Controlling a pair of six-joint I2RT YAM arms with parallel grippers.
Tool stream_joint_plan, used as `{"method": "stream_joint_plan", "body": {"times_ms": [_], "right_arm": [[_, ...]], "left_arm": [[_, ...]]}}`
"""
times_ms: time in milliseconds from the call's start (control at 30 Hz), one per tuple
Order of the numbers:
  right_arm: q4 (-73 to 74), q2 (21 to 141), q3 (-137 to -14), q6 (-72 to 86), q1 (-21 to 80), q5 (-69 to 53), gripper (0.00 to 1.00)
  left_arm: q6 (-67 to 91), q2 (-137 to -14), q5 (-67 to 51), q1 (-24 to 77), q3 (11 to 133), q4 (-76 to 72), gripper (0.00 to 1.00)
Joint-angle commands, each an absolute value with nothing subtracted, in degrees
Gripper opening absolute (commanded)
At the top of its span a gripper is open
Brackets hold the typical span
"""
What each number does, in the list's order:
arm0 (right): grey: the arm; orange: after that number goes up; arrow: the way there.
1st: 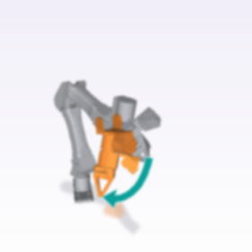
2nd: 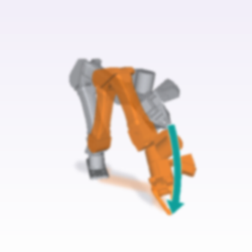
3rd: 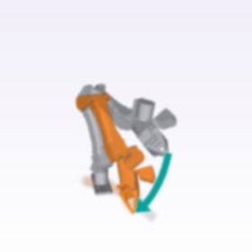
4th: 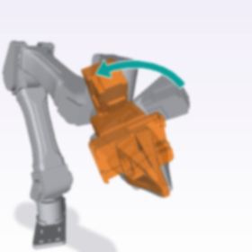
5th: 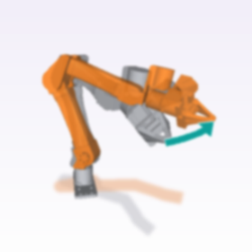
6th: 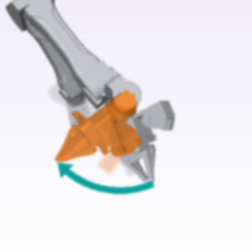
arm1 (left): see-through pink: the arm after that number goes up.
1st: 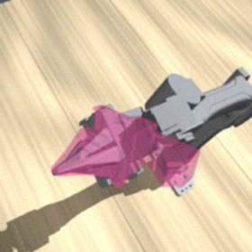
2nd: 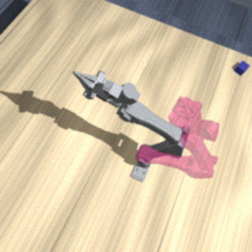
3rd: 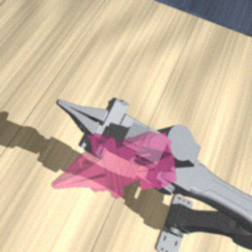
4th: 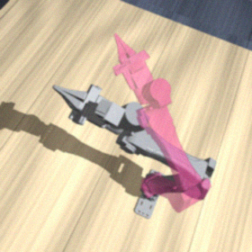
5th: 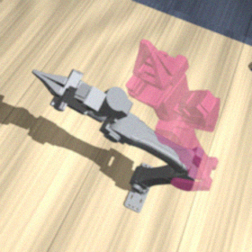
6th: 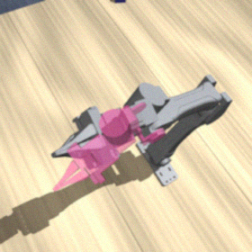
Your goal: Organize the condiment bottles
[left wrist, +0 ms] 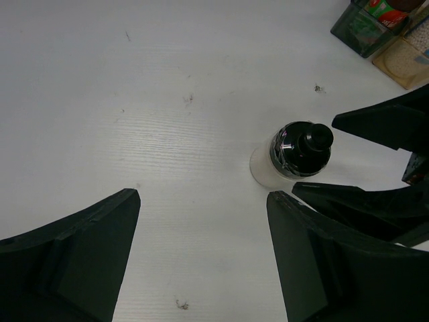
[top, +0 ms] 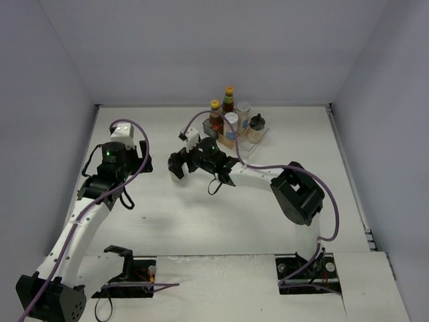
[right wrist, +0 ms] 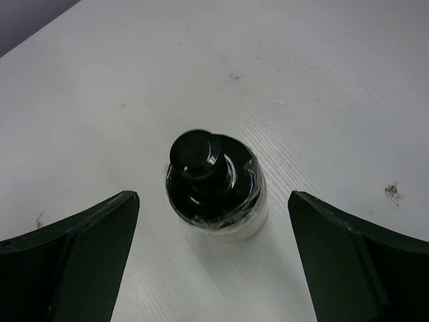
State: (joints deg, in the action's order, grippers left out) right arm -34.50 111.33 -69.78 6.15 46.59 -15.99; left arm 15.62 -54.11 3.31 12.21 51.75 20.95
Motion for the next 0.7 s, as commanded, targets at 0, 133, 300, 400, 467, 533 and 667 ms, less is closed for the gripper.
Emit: {"method": "stream_joint_plan", "body": {"times_ms": [0, 133, 300, 400, 467, 533, 667], "right_arm": [[-39.2, 112.9, -75.5, 6.0, 46.9, -17.7, 1.0], [-38.6, 116.2, -77.6, 6.2, 47.0, -17.8, 0.99], [-38.1, 117.4, -78.3, 6.0, 47.2, -17.7, 0.86], [-37.7, 117.4, -78.4, 5.9, 47.2, -16.9, 0.68], [-37.8, 116.2, -77.3, 5.6, 47.2, -15.1, 0.48], [-38.2, 114.1, -75.4, 4.8, 47.2, -13.4, 0.35], [-37.4, 109.3, -72.6, 3.0, 46.5, -8.6, 0.04]], "left_arm": [[15.4, -53.2, 4.0, 11.8, 53.1, 17.9, 0.77], [15.4, -53.2, 4.0, 11.9, 53.2, 18.1, 0.77], [15.3, -53.3, 4.0, 11.7, 53.3, 18.2, 0.77], [15.4, -53.3, 4.0, 11.8, 53.3, 18.2, 0.77], [15.4, -53.4, 4.0, 11.8, 53.3, 18.3, 0.77], [15.4, -53.4, 4.0, 11.8, 53.3, 18.2, 0.77], [15.4, -53.4, 4.0, 11.8, 53.2, 18.3, 0.77]]}}
